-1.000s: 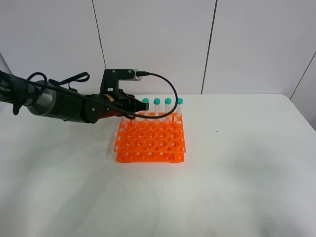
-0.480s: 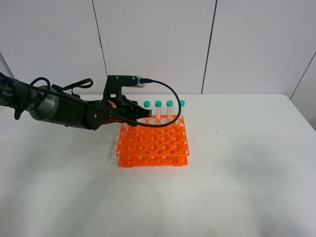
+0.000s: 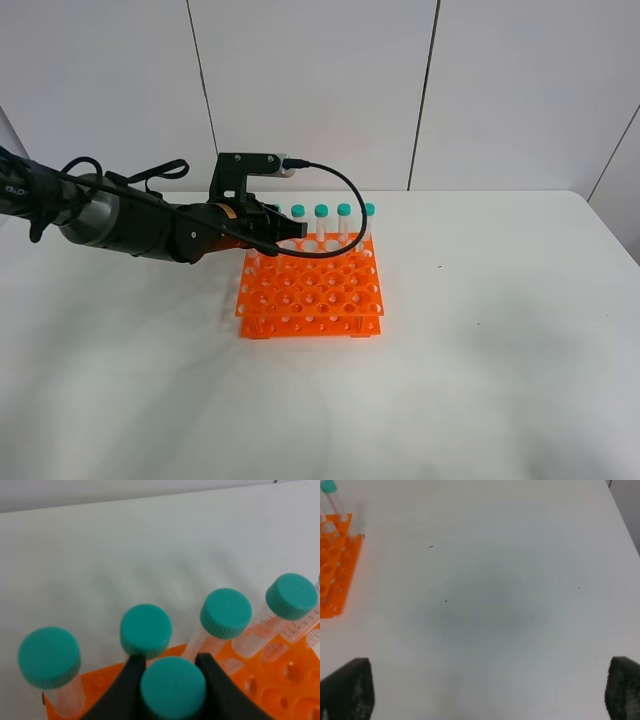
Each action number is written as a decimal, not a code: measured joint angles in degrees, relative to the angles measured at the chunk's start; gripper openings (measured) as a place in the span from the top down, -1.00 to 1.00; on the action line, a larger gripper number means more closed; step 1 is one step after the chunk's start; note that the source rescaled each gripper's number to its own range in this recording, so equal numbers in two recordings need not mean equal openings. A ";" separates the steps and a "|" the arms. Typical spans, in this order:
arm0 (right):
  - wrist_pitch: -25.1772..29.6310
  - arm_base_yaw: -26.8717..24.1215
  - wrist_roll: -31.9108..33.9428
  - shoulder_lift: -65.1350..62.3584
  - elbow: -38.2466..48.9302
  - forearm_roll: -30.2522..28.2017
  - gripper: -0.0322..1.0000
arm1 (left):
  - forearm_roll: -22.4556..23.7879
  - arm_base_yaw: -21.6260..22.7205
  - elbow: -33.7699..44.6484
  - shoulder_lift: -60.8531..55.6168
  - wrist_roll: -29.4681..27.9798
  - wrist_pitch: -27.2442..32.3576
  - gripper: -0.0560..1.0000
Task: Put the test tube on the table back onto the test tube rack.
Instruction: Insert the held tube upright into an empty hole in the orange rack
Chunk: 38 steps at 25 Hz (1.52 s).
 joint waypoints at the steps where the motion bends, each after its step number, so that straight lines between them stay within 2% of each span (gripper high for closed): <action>1: 0.00 0.00 0.00 0.00 0.00 0.00 -1.00 | 0.00 0.00 0.00 0.06 0.00 -0.05 0.89; 27: 0.00 0.00 0.05 0.00 0.00 0.00 -1.00 | 0.00 0.00 0.00 0.51 0.00 -0.60 0.89; 31: 0.00 0.00 0.05 0.00 0.00 0.00 -1.00 | 0.00 0.00 0.00 0.51 0.00 -0.60 0.81; 38: 0.00 0.00 0.05 0.00 0.00 0.00 -1.00 | 0.00 0.00 0.00 0.51 0.00 -0.60 0.51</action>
